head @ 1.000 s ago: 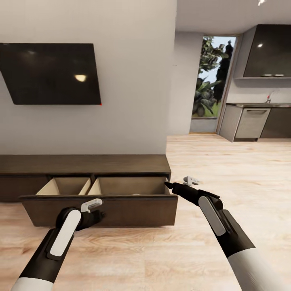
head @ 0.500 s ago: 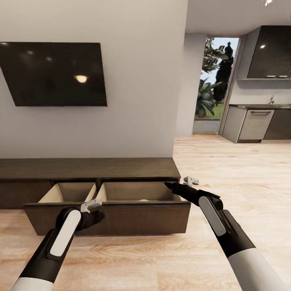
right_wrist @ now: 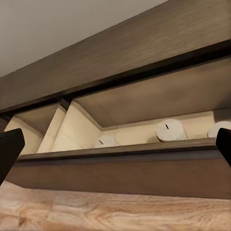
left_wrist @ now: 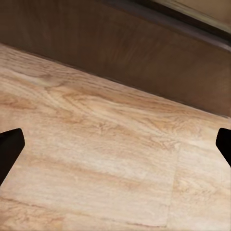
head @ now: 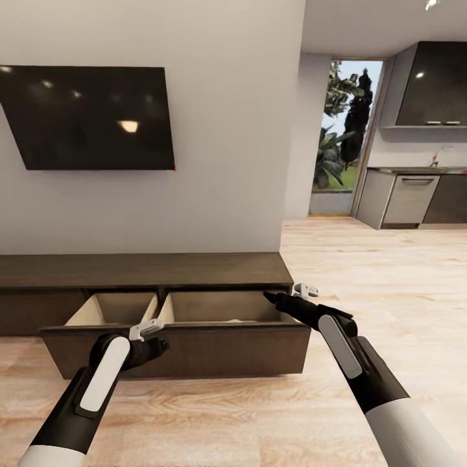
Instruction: Place each of the two pumpkins and all three candles from the living room inside a cabinet in the living room (use any cabinet), then make sure every cabinet is closed, and position the cauldron so it is next to a table in the living room.
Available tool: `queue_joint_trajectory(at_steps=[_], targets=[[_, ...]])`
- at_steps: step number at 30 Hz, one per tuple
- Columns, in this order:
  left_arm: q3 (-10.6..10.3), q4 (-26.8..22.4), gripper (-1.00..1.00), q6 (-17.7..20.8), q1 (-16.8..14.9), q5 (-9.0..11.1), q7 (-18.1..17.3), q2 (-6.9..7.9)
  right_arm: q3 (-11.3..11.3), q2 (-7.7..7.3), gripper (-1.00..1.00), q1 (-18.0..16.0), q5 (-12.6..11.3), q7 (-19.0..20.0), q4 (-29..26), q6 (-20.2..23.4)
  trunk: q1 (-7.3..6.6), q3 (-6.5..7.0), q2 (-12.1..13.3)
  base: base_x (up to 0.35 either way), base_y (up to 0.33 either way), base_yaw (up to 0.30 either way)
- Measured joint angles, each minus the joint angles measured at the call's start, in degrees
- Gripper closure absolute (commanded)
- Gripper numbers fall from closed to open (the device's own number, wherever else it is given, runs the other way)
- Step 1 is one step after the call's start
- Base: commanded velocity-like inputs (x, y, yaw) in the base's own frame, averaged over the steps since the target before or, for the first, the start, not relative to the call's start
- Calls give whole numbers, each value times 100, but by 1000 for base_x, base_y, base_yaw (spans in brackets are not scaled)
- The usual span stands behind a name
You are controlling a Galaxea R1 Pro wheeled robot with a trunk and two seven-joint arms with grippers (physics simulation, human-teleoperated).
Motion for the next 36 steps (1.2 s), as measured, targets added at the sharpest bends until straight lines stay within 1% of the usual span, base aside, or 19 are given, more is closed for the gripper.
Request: queue_joint_trajectory(at_steps=[4,13,25,32,36], targets=[[8,0,-100,-3,0,-3,7,0,0,6,-100,0,-3,0,0,0,88,-72,-160,0,0,0],[-3,-23,-100,-6,0,14,7,-18,-7,7,-100,0,-9,0,0,0,88,-72,-162,0,0,0],[-28,-14,-100,-25,0,1,26,-38,0,7,-100,0,-10,0,15,9,352,-287,-642,-1,0,0],[-33,12,-100,-29,0,-53,47,-52,8,7,-100,0,-9,0,130,21,506,-413,-922,-118,0,0],[-27,9,-100,-30,0,-55,45,-53,8,7,-100,0,-8,0,139,25,519,-501,-934,-14,0,0]])
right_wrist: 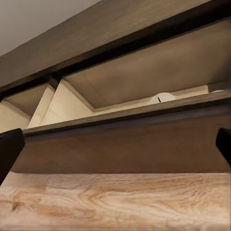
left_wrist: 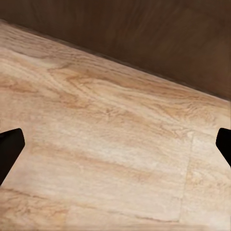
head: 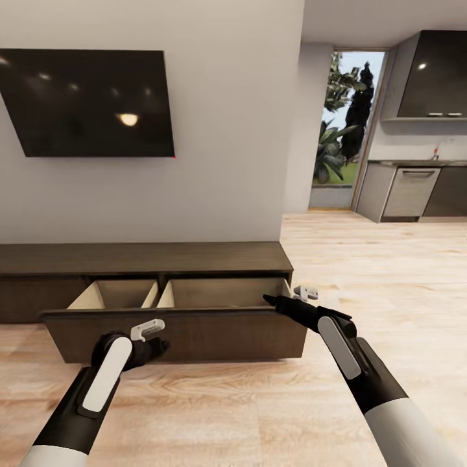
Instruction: Place each of the two pumpkins and all three candles from the living room inside a cabinet in the living room (use any cabinet), then make sure every cabinet is closed, and position the cauldron so it is next to a table in the living room.
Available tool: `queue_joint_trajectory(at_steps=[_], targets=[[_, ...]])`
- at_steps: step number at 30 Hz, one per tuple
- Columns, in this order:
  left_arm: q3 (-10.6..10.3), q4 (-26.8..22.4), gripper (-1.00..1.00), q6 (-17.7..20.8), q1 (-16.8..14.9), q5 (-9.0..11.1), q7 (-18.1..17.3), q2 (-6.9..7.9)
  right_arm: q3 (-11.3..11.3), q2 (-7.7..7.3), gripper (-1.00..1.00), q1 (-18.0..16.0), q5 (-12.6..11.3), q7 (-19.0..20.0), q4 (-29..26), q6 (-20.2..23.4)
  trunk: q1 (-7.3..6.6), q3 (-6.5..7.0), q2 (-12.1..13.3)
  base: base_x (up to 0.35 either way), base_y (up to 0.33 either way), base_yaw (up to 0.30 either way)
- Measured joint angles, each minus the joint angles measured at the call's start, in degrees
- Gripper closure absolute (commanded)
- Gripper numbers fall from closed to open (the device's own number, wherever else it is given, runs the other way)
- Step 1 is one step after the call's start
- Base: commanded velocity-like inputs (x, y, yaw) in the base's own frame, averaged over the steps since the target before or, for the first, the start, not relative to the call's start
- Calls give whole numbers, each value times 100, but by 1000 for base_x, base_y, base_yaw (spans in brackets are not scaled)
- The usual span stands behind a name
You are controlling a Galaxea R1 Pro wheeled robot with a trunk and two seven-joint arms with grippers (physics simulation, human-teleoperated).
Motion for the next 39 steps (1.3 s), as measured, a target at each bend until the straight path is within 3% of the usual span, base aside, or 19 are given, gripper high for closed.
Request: queue_joint_trajectory(at_steps=[10,16,26,30,33,37,39], targets=[[-18,28,-100,-14,0,-20,24,-5,7,7,-100,0,14,-2,334,25,26,-222,-13,-1,0,0],[-54,41,-100,-250,0,-32,26,-16,12,3,-100,0,58,-28,450,41,43,-355,-21,-101,0,0],[-339,61,-100,-480,0,-128,19,-16,41,2,-100,109,79,-1,573,-137,67,-577,-35,-80,0,0],[-638,141,-100,-823,0,-134,18,18,452,10,-100,201,128,-28,805,-596,77,-665,-40,-2,0,0],[-835,284,-100,-1166,1,-220,18,30,824,21,-100,216,153,-48,1273,-1100,85,-732,-44,0,0,0],[-1074,592,-100,-1747,1,-753,-13,-15,1207,27,-100,220,158,-49,2065,-2138,96,-821,-50,0,0,0],[-1210,787,-100,-2128,1,-907,-22,-30,1324,40,-100,220,153,-47,2367,-2552,101,-865,-52,0,0,0]])
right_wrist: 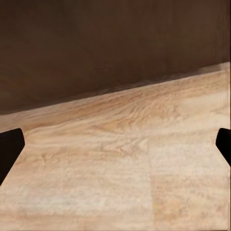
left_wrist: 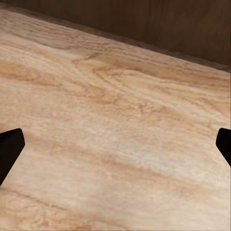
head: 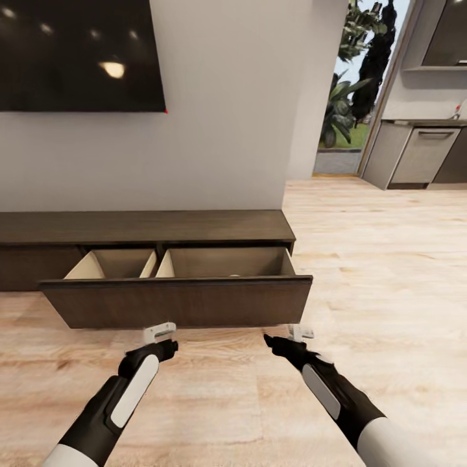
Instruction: Place each of the two pumpkins and all three candles from the living room inside a cabinet in the living room (use any cabinet), then make sure every cabinet is closed, and position the cauldron so it is next to a table in the living room.
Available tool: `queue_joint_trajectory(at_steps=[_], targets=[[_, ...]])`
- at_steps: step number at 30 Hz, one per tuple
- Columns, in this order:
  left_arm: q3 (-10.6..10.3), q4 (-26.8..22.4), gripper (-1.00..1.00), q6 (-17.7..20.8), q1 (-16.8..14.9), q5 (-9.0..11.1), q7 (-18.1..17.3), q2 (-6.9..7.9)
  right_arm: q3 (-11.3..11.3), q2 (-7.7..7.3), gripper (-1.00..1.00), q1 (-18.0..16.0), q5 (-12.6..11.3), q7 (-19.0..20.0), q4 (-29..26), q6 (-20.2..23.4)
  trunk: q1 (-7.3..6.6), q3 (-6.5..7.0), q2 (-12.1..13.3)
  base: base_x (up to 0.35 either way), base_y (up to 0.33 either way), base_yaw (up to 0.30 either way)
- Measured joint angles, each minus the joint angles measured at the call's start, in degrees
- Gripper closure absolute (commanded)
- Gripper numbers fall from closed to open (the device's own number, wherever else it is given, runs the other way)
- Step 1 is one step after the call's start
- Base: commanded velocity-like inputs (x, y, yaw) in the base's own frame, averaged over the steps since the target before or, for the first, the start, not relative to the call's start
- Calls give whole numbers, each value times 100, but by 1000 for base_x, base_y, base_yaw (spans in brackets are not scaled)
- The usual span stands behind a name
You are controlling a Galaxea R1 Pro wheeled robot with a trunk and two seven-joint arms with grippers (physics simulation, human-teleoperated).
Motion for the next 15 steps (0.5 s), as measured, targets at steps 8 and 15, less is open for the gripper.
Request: queue_joint_trajectory(at_steps=[8,15], targets=[[-528,477,-100,-870,0,-76,-1,13,50,231,-100,2,26,36,1096,-1284,20,-178,-11,0,0,0],[-871,944,-100,-1811,2,-60,2,28,52,295,-100,1,20,-5,1457,-1864,39,-333,-20,0,0,0]])
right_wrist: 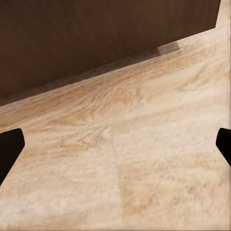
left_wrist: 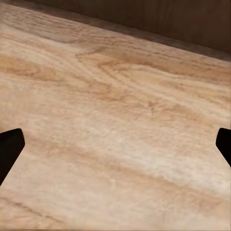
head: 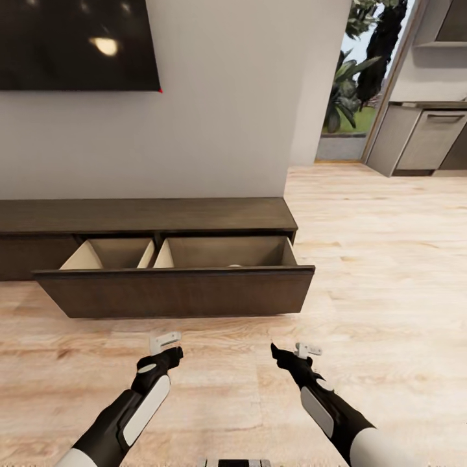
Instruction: Place each of the two pumpkins and all three candles from the living room inside a cabinet in the living room (use any cabinet), then make sure every cabinet is closed, and position the cauldron so it is next to a table in the living room.
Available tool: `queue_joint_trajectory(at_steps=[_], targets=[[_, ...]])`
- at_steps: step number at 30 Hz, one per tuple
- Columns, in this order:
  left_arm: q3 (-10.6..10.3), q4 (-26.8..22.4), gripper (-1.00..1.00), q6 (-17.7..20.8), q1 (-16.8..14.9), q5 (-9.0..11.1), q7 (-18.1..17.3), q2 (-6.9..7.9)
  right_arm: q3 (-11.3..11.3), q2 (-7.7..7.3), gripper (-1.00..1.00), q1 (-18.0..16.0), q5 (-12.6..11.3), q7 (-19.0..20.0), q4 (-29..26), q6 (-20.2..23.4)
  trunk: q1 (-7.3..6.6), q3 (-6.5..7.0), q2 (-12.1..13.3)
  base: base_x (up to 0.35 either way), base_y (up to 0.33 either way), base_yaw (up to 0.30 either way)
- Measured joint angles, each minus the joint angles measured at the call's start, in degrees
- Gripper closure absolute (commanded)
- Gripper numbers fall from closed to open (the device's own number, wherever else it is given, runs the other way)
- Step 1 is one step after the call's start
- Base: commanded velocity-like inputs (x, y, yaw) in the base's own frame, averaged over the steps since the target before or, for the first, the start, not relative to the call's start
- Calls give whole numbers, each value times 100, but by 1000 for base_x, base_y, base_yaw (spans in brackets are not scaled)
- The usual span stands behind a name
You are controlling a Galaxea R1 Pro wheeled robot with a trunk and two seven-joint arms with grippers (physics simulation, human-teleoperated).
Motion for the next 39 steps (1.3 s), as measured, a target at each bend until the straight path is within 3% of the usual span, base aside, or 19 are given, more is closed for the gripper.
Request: queue_joint_trajectory(at_steps=[3,6,9,13,15,17,20,22,34,39], targets=[[-47,55,-100,-282,0,-2,-4,-10,8,64,-100,0,26,35,90,-385,8,-66,-4,0,0,0],[-297,94,-100,-577,-1,-13,-11,18,25,127,-100,1,61,15,106,-566,15,-133,-8,0,0,0],[-661,230,-100,-1468,-1,-18,-20,29,21,168,-100,1,518,27,69,-1215,23,-200,-12,0,0,0],[-998,258,-100,-2016,0,-68,-9,47,-10,187,-100,1,1079,-16,113,-2353,33,-288,-18,0,0,0],[-1051,260,-100,-2094,0,-79,-5,74,-15,190,-100,1,1177,-23,121,-2550,39,-333,-20,0,0,0],[-1082,260,-100,-2135,0,-249,-6,158,-20,194,-100,0,1217,-26,134,-2624,44,-377,-23,0,0,0],[-1085,237,-100,-2162,0,-1006,-2,218,-32,192,-100,-1,1240,-28,133,-2669,51,-444,-27,0,0,0],[-1081,232,-100,-2165,0,-1184,-4,229,-29,187,-100,-4,1252,-28,117,-2705,57,-488,-30,0,0,0],[-1087,197,-100,-2166,8,-1335,-39,276,11,184,-100,0,1298,30,96,-3089,87,-754,-46,0,0,0],[-1088,-12,-100,-2160,99,-1353,-240,315,6,190,-100,-4,1299,32,107,-3436,87,-755,-46,0,0,0]])
